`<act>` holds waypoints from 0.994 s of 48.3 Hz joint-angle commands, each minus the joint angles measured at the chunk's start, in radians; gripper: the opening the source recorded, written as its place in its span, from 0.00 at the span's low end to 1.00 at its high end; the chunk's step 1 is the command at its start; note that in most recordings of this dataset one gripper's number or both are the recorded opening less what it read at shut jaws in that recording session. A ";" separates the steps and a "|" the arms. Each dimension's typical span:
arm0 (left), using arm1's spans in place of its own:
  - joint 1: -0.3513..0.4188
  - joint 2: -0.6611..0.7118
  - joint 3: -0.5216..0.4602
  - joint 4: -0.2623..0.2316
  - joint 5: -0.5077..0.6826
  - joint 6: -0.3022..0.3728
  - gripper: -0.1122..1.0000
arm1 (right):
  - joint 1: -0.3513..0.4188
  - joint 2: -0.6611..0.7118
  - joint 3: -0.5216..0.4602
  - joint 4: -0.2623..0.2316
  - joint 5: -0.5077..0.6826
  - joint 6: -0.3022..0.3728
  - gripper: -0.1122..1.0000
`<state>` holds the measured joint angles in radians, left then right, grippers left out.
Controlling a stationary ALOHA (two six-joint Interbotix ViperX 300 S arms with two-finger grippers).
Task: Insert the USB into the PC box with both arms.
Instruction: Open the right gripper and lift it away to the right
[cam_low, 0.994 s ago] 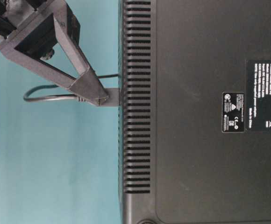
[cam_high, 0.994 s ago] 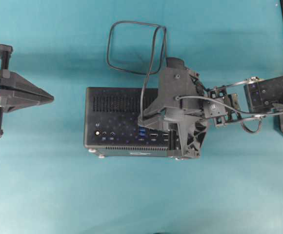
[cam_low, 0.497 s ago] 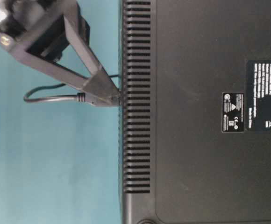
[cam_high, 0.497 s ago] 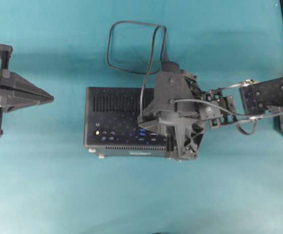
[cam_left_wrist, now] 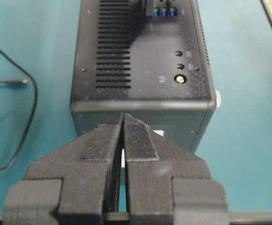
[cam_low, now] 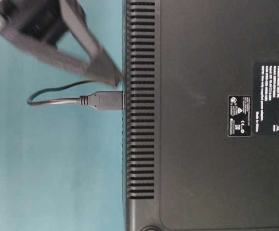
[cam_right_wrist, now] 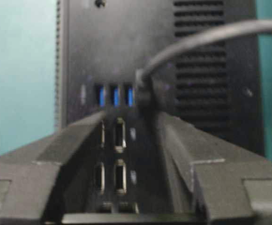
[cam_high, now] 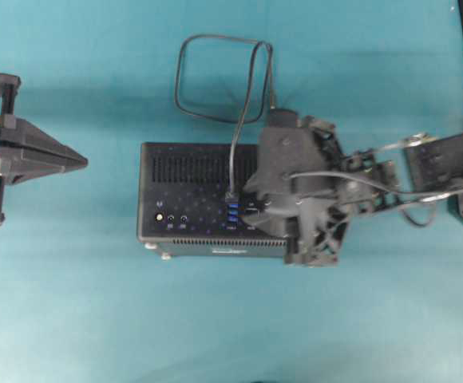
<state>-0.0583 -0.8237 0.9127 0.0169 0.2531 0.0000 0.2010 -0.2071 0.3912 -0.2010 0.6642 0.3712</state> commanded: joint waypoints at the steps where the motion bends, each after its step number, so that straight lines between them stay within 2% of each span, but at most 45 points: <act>1: 0.000 0.002 -0.011 0.003 -0.005 0.000 0.10 | 0.005 -0.046 -0.011 -0.003 0.002 0.008 0.59; 24: 0.000 0.000 -0.014 0.002 -0.005 0.002 0.10 | -0.035 -0.117 0.006 -0.005 0.000 0.002 0.59; 48: -0.002 0.000 -0.026 0.002 -0.005 0.003 0.10 | -0.034 -0.189 0.034 -0.005 0.002 0.000 0.59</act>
<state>-0.0583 -0.8253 0.9143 0.0169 0.2531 0.0015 0.1657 -0.3697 0.4295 -0.2025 0.6688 0.3712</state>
